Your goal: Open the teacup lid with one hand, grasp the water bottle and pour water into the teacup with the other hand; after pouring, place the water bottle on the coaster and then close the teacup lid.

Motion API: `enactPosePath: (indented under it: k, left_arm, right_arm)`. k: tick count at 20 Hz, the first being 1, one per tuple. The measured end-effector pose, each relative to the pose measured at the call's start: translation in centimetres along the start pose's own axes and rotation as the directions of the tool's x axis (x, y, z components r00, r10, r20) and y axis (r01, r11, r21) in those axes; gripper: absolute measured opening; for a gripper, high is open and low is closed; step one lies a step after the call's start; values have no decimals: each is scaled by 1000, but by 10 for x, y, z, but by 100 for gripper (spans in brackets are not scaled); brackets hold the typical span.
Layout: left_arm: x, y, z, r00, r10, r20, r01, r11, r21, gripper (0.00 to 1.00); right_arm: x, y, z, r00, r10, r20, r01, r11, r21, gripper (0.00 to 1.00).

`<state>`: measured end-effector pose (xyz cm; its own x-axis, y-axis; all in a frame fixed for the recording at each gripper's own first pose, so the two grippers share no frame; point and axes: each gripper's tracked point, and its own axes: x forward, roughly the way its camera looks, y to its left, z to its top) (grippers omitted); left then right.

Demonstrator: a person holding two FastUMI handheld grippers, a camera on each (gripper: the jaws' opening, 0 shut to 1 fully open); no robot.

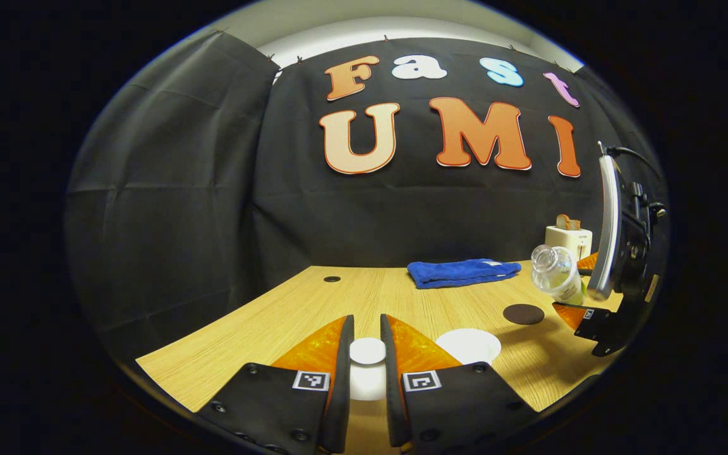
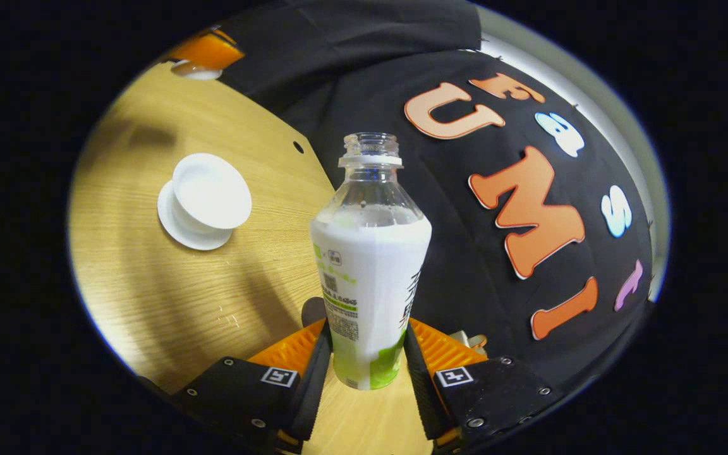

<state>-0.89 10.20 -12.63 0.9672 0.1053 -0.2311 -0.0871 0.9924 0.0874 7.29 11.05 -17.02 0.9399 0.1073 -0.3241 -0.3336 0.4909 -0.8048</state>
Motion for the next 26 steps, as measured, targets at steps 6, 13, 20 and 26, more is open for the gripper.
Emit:
enactPosePath:
  k: [6,13,20,26]
  left_arm:
    - [-4,14,-5,1000,18,-4,-18,1000,-1,28]
    - [-4,21,-11,1000,21,-15,-21,1000,-7,28]
    - [-5,32,-12,999,34,-21,-34,999,-19,28]
    - [-6,38,-18,999,38,-29,-39,999,-30,28]
  right_arm:
    - [1,-11,10,998,-61,35,66,984,-166,65]
    - [10,-28,19,987,-137,87,160,913,-376,65]
    - [15,-37,32,976,-168,140,217,824,-523,65]
    - [21,-45,40,964,-186,189,264,739,-620,65]
